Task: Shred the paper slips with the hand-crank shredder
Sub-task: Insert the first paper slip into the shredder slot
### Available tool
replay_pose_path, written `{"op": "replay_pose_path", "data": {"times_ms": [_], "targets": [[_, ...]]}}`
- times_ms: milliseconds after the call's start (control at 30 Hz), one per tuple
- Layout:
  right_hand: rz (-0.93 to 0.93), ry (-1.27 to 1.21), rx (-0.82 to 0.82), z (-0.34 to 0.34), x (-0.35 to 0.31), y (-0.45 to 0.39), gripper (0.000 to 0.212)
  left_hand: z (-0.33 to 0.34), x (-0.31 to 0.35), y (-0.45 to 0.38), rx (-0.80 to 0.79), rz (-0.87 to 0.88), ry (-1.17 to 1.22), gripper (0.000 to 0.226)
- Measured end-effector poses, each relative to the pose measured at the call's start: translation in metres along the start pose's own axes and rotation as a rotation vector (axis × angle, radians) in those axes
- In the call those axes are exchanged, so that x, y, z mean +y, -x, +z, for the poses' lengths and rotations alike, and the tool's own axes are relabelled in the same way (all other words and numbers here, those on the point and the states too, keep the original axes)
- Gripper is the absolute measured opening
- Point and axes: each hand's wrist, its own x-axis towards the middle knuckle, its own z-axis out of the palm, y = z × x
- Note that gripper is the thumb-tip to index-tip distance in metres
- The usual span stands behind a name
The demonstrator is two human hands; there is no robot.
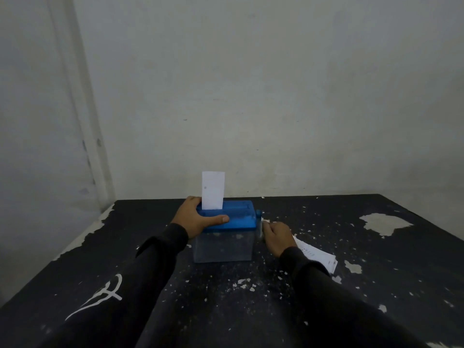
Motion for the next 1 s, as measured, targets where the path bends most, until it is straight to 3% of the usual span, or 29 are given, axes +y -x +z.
{"op": "replay_pose_path", "data": {"times_ms": [133, 233, 333, 500, 667, 833, 1000], "targets": [[-0.114, -0.213, 0.141, 0.003, -0.007, 0.02, 0.046, 0.001, 0.002, -0.002, -0.002, 0.001, -0.022, 0.07], [-0.185, -0.35, 0.154, -0.005, -0.024, 0.022, 0.039, 0.001, 0.001, -0.004, -0.012, -0.007, -0.042, 0.07], [-0.166, -0.302, 0.125, -0.019, -0.041, 0.01, 0.035, 0.001, 0.0, -0.006, -0.01, -0.011, -0.046, 0.077], [-0.315, -0.264, 0.097, -0.031, -0.054, -0.009, 0.04, 0.001, -0.004, -0.007, -0.002, -0.01, -0.038, 0.085], [-0.28, -0.258, 0.178, -0.025, -0.063, -0.029, 0.041, 0.001, -0.009, -0.009, 0.009, 0.007, -0.047, 0.098], [-0.182, -0.428, 0.276, -0.018, -0.072, -0.045, 0.03, 0.001, -0.01, -0.009, 0.017, 0.013, -0.055, 0.103], [-0.195, -0.339, 0.372, -0.01, -0.069, -0.056, 0.028, 0.002, -0.013, -0.012, 0.038, 0.022, -0.07, 0.102]]}}
